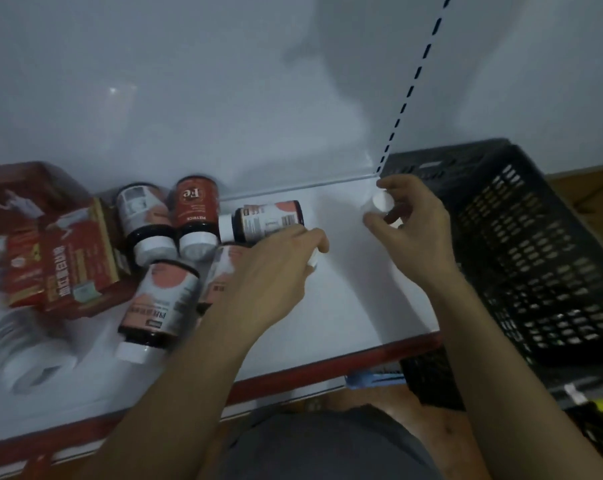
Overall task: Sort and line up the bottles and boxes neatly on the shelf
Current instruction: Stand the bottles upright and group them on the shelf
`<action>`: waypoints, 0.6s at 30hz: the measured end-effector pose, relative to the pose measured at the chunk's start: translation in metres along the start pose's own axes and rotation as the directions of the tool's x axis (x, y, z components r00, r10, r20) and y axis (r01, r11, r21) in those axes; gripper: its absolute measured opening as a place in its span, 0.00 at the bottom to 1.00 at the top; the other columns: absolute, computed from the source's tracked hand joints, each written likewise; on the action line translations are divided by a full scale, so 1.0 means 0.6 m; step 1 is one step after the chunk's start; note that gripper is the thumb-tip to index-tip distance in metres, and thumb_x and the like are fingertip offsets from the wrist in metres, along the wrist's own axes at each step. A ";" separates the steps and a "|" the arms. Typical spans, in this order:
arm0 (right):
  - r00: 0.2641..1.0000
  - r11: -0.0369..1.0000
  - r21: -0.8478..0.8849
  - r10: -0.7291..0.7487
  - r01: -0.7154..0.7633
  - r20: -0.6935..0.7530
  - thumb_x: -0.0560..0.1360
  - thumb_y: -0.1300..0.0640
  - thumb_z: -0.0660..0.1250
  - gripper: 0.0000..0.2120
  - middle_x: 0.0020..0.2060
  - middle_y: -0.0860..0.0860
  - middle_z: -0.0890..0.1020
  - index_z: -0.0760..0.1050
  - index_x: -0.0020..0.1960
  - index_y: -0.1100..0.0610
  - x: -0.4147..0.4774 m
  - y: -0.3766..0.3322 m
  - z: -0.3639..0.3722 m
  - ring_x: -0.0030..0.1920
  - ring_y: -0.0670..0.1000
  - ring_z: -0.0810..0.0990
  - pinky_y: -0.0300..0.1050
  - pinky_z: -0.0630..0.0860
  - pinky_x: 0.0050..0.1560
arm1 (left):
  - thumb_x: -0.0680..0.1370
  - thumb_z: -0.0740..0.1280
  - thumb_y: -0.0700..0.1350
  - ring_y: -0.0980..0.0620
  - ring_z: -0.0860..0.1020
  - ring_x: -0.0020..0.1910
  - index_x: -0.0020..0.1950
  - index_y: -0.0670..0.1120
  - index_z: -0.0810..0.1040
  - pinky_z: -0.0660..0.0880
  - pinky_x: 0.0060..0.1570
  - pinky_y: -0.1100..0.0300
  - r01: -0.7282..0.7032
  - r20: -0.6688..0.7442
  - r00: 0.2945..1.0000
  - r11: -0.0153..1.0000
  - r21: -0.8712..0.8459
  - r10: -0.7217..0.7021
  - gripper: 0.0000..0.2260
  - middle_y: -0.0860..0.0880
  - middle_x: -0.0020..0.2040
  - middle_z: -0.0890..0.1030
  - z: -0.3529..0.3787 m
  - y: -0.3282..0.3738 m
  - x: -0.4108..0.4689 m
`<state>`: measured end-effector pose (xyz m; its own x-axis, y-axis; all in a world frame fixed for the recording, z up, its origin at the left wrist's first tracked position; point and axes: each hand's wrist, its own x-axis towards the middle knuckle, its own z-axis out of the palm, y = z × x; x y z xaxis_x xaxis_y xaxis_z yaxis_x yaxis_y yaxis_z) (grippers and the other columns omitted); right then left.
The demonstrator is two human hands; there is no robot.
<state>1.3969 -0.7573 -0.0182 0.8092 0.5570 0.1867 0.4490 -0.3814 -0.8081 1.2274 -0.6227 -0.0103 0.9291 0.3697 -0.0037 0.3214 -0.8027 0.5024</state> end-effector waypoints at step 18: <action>0.788 0.812 -0.272 -0.327 0.517 0.521 0.77 0.49 0.69 0.23 0.67 0.52 0.73 0.71 0.71 0.49 0.041 -0.160 0.080 0.68 0.58 0.69 0.60 0.68 0.65 | 0.71 0.70 0.66 0.45 0.72 0.65 0.73 0.59 0.67 0.76 0.58 0.46 0.371 -0.141 0.926 0.913 0.168 -0.351 0.32 0.54 0.71 0.66 -0.070 -0.024 -0.127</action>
<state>1.3555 -0.6717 0.0373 0.2930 0.9485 0.1204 0.8858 -0.2219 -0.4075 1.1442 -0.6196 0.0188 0.7218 0.6897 -0.0577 0.6693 -0.6743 0.3121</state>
